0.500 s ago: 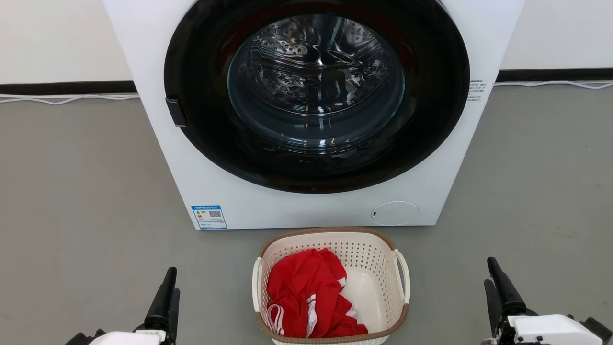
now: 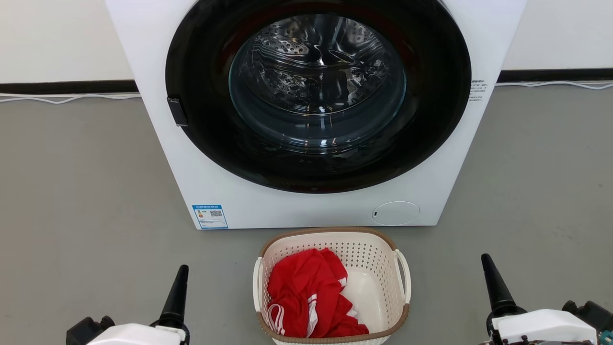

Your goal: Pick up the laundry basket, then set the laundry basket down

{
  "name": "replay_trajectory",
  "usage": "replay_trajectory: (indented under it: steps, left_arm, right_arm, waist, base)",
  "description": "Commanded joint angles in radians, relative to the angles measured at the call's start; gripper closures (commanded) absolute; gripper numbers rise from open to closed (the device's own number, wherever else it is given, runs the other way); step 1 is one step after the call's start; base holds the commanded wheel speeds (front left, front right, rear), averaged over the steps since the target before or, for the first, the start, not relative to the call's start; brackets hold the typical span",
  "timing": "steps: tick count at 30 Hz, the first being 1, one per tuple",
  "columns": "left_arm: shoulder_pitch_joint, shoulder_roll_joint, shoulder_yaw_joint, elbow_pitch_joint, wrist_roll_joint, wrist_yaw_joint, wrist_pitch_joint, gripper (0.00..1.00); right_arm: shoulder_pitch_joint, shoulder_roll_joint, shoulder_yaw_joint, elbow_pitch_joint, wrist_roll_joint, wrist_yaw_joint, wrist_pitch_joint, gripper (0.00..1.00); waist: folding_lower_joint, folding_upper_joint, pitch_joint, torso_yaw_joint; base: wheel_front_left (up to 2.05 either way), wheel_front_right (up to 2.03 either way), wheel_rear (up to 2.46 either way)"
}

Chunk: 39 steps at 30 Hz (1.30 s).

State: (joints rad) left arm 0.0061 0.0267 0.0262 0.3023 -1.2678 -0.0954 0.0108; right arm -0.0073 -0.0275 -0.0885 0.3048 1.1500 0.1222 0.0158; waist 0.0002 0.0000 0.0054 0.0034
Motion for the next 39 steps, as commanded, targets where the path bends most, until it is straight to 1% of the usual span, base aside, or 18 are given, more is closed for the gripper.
replay_trajectory:
  steps: [1, 9, 24, 39]
  left_arm:
    - [-0.028, 0.008, -0.002, -0.031, 0.057, 0.006, -0.012, 0.00]
    - [-0.026, 0.009, -0.014, -0.031, 0.183, 0.022, -0.035, 0.00]
    - [-0.023, 0.012, -0.029, -0.041, 0.354, 0.039, -0.076, 0.00]
    - [-0.017, 0.015, -0.040, -0.056, 0.551, 0.055, -0.123, 0.00]
  right_arm:
    - [-0.041, -0.013, 0.012, -0.025, -0.056, 0.003, -0.017, 0.00]
    - [-0.052, -0.018, 0.029, -0.007, -0.184, 0.003, -0.040, 0.00]
    - [-0.058, -0.021, 0.049, 0.013, -0.370, 0.004, -0.082, 0.00]
    - [-0.058, -0.024, 0.064, 0.031, -0.586, 0.005, -0.128, 0.00]
  waist:
    - [-0.0002, 0.0000, 0.000, 0.001]
    - [-0.0002, 0.0000, 0.000, 0.002]
    - [-0.0002, 0.0000, 0.001, 0.002]
    - [-0.0002, 0.0000, -0.003, 0.000]
  base:
    - [0.00, 0.00, 0.00]
    - [0.00, 0.00, 0.00]
    - [0.00, 0.00, 0.00]
    - [0.00, 0.00, 0.00]
